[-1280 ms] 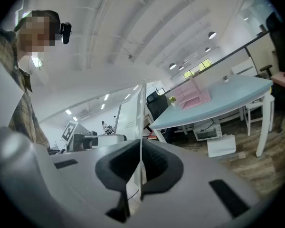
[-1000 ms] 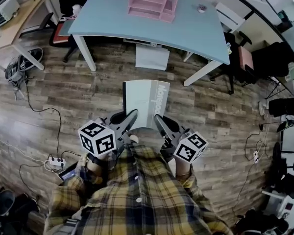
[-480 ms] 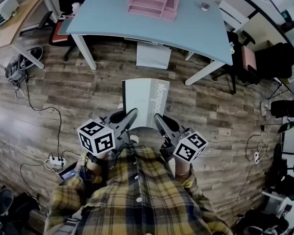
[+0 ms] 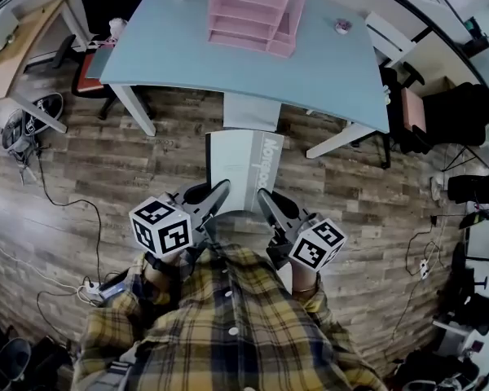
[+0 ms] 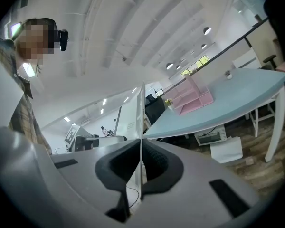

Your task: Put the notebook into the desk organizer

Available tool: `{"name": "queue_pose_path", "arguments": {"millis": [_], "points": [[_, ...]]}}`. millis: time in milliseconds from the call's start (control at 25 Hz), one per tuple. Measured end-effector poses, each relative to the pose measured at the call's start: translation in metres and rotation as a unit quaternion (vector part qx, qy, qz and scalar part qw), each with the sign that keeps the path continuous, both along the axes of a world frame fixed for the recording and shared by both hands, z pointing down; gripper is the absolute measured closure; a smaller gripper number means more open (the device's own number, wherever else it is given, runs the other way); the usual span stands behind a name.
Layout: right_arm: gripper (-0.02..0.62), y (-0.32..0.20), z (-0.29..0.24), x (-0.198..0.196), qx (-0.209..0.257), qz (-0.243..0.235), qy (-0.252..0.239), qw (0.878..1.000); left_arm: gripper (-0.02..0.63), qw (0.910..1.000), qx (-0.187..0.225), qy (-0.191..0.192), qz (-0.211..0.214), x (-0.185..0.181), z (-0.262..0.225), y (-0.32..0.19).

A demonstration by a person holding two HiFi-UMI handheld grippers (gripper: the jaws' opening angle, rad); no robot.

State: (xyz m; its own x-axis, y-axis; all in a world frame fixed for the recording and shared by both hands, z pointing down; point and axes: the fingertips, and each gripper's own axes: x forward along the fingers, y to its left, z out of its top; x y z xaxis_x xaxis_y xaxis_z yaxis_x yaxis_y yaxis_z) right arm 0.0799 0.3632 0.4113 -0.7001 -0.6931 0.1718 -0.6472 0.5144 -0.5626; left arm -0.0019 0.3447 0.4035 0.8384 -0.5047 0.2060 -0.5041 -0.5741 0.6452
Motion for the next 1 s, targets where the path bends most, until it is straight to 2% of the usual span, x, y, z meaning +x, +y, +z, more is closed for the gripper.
{"name": "queue_pose_path", "arguments": {"millis": [200, 520, 1000], "points": [[0.583, -0.059, -0.006, -0.010, -0.001, 0.007, 0.001, 1.000, 0.598, 1.0000, 0.000, 0.001, 0.004, -0.009, -0.005, -0.060], [0.583, -0.123, -0.006, -0.031, -0.003, 0.021, 0.001, 1.000, 0.598, 0.9999, -0.001, 0.001, 0.016, -0.030, -0.005, -0.125], [0.583, -0.158, 0.001, -0.058, -0.012, 0.036, 0.016, 0.999, 0.600, 0.9994, -0.017, 0.009, 0.029, -0.057, 0.001, -0.162]]}}
